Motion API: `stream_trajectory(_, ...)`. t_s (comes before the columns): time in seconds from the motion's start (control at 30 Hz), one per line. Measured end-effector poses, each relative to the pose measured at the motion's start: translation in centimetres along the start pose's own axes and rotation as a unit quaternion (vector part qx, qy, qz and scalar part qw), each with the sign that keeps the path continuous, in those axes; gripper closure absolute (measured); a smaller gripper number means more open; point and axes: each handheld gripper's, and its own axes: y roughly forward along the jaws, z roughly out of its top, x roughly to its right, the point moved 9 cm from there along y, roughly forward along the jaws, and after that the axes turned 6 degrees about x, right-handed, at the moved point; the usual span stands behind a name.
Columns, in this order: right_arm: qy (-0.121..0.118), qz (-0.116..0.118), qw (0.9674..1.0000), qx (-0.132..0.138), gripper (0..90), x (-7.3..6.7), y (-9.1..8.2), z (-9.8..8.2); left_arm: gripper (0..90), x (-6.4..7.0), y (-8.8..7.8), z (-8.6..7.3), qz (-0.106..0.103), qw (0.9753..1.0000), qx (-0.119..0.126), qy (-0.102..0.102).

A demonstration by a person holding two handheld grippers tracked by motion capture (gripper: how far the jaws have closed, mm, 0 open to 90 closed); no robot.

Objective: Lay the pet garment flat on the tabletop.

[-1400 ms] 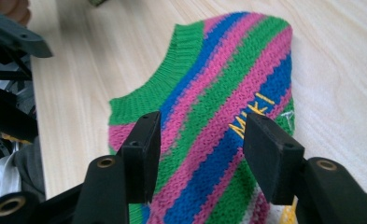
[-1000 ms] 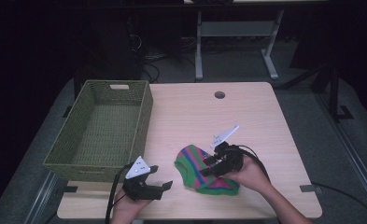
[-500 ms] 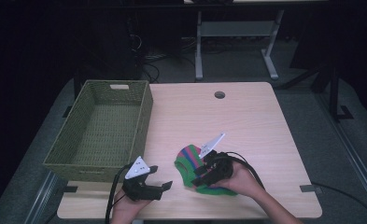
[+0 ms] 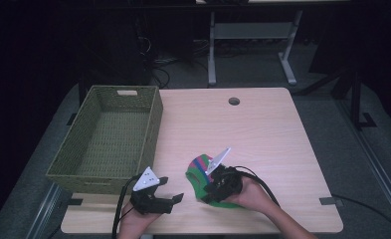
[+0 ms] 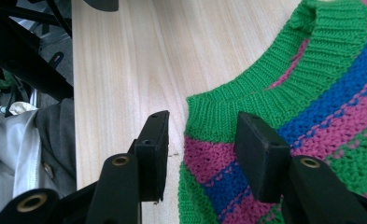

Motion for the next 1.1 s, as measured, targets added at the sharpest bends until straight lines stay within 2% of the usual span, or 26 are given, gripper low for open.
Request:
stream_trajectory(0.27,-0.016,-0.015,0.9998,0.001,56.6,-0.04,0.22,-0.35,18.8,0.07,0.12,0.03,0.0,1.0,0.002,0.002)
stream_trajectory(0.37,-0.033,-0.034,0.9989,-0.004,59.1,-0.16,0.31,-0.41,18.8,0.1,0.11,-0.01,0.0,1.0,-0.001,0.0)
stream_trajectory(0.5,-0.063,-0.066,0.9958,-0.01,63.5,-0.31,0.43,-0.42,18.9,0.1,0.14,0.02,0.0,1.0,0.001,0.002)
stream_trajectory(0.63,-0.074,-0.081,0.994,-0.008,68.3,-0.18,0.42,-0.44,18.9,0.16,0.19,-0.04,-0.001,1.0,-0.001,0.001)
stream_trajectory(0.83,-0.057,-0.08,0.9952,-0.002,74.2,0.09,0.36,-0.4,19.2,0.03,0.11,-0.1,0.001,1.0,-0.001,-0.001)
stream_trajectory(0.87,-0.053,-0.077,0.9956,-0.002,74.9,0.1,0.35,-0.4,19.4,-0.04,0.07,-0.14,0.001,1.0,-0.004,0.003)
stream_trajectory(1.03,-0.023,-0.059,0.9979,0.009,81.3,0.39,0.18,-0.41,19.7,-0.04,-0.02,-0.09,0.002,1.0,-0.001,-0.002)
stream_trajectory(1.1,-0.023,-0.056,0.9981,0.01,82.6,0.49,0.14,-0.38,19.7,-0.02,0.06,-0.14,0.001,1.0,-0.003,-0.002)
